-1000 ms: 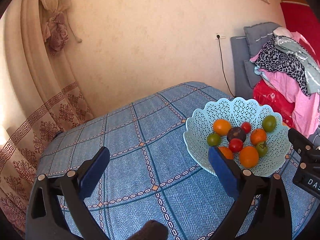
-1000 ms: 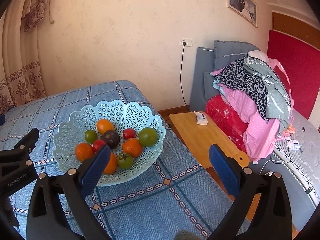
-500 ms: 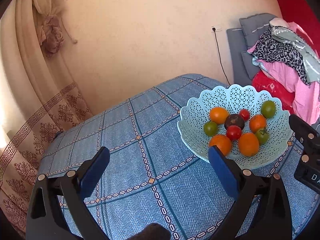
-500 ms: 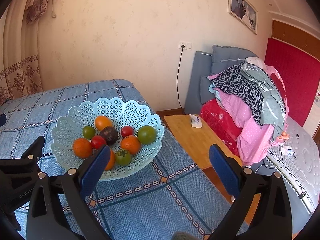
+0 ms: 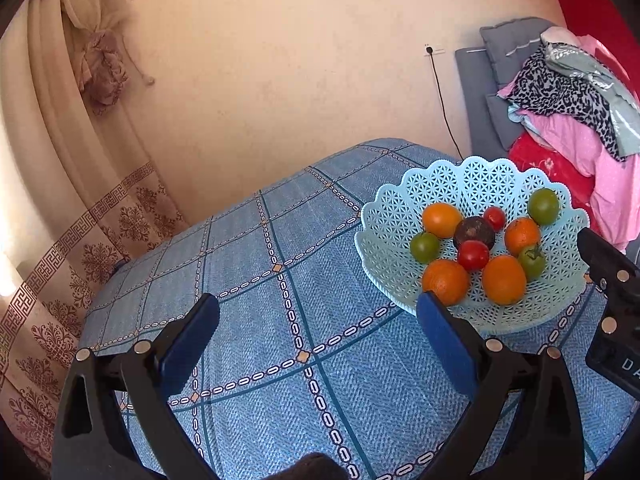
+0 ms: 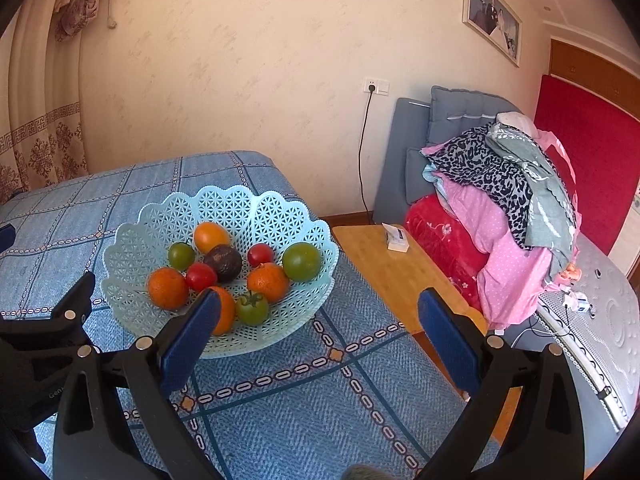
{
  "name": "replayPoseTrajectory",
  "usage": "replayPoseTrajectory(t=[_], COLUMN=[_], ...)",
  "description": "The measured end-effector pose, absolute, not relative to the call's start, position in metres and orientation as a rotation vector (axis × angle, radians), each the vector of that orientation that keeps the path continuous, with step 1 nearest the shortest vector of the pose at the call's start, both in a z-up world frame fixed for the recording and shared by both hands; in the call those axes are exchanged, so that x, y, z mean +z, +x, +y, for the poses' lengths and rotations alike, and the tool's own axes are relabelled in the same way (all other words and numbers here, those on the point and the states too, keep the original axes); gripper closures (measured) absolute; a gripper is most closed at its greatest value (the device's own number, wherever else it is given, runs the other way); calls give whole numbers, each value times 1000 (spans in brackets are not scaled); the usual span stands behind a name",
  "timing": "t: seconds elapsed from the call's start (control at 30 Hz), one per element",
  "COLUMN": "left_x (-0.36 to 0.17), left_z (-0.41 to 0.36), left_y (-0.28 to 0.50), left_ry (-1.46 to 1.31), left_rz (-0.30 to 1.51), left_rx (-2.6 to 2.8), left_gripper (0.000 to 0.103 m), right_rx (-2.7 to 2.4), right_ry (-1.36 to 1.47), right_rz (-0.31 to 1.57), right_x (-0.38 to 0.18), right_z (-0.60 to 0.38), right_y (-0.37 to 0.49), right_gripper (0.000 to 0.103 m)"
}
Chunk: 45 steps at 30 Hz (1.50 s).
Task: Organize fruits
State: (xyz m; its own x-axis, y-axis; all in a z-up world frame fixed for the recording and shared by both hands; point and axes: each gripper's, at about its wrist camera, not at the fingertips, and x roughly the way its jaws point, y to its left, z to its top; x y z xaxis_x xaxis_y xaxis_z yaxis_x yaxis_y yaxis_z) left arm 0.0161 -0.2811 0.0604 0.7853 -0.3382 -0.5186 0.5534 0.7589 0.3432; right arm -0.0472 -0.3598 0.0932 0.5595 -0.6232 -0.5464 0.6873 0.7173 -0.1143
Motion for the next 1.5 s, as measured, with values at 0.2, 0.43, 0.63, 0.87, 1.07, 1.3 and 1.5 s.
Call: replayPoseTrajectory(t=[0.2,0.43,0.63,0.87,1.07,1.3,1.5], left_x=[59,57,55,54,52,52,52], left_z=[-282,-283,-283,-284,-284,-281,-282], left_y=[17,17,19,18,16,19,16], left_ry=[514,518,521,526,525,520,530], left_rz=[452,451,455,452,448,450,439], left_rx=[-498,-500,-496,-498,-500,-481,-489], left_gripper=[5,5,5,5,5,5,5], right_rx=[-769,-765,-761,-758,-758,-758,-757], right_ry=[119,123,126,128,128,134,136], right_rz=[604,609,617,620,622,624,624], right_x=[90,86,83,81,80,77,77], right_z=[-360,-361,-360,-359,-359,-361,-362], right_y=[-47,-46,-46,-45,-44,-45,-46], right_gripper=[3,3,3,3,3,3,3])
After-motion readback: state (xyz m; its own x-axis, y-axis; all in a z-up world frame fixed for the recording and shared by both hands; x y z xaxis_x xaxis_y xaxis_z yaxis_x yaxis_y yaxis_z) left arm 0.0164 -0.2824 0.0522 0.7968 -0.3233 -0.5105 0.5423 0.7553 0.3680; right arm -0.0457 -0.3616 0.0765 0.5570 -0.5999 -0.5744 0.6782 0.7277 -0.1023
